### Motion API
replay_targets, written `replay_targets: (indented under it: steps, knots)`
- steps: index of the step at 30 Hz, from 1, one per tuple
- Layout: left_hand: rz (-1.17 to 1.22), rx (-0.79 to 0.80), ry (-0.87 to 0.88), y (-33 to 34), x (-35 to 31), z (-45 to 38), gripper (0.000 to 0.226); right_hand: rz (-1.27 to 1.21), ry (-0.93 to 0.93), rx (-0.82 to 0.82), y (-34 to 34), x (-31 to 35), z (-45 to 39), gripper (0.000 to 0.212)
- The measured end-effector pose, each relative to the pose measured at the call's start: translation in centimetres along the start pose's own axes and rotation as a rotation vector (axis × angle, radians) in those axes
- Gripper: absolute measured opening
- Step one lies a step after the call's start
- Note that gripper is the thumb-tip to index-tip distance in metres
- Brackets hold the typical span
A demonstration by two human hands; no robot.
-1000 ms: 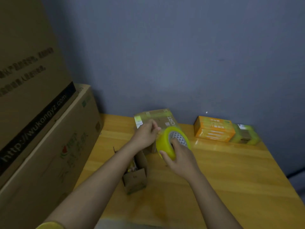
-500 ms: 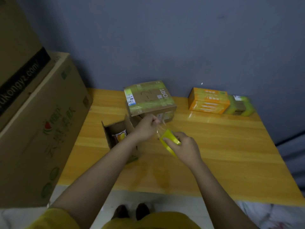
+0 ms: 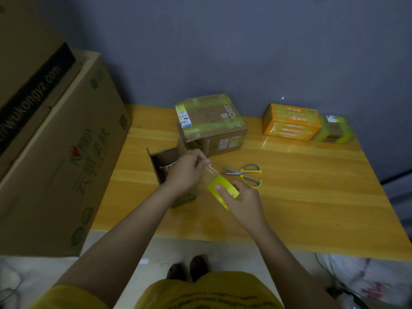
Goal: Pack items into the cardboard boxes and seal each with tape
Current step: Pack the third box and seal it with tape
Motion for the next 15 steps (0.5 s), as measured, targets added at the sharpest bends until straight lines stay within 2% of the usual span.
replay_targets:
  steps: [2, 5, 8, 12, 15]
  knots:
    - [-0.108, -0.019, 0.052, -0.4, 1.6, 0.9, 0.013, 0.036, 0.021, -0.004, 1.7, 0.5, 1.1, 0.042]
    - [-0.137, -0.023, 0.016, -1.2, 4.1, 2.0, 0.012, 0.100, 0.120, 0.051, 4.7, 0.4, 2.1, 0.042]
    - [-0.163, 0.054, 0.028, -1.7, 6.7, 2.5, 0.013, 0.126, 0.208, 0.102, 7.2, 0.3, 3.2, 0.043]
    - [-0.103, 0.106, 0.017, -2.7, 9.4, 1.8, 0.021, 0.088, 0.249, 0.027, 9.8, 0.6, 3.6, 0.046]
    - [-0.214, 0.079, 0.014, -2.8, 10.1, 2.1, 0.014, 0.084, 0.325, 0.009, 11.6, 0.1, 4.1, 0.046]
Point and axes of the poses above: each hand's wrist, its own z-axis away from the middle knuckle, its own y-axis out of the palm, x = y × z, the point moved 1 cm from there along -z, towards the middle knuckle, and after that the axes turned 1 degree about -y, right-handed, at the moved point
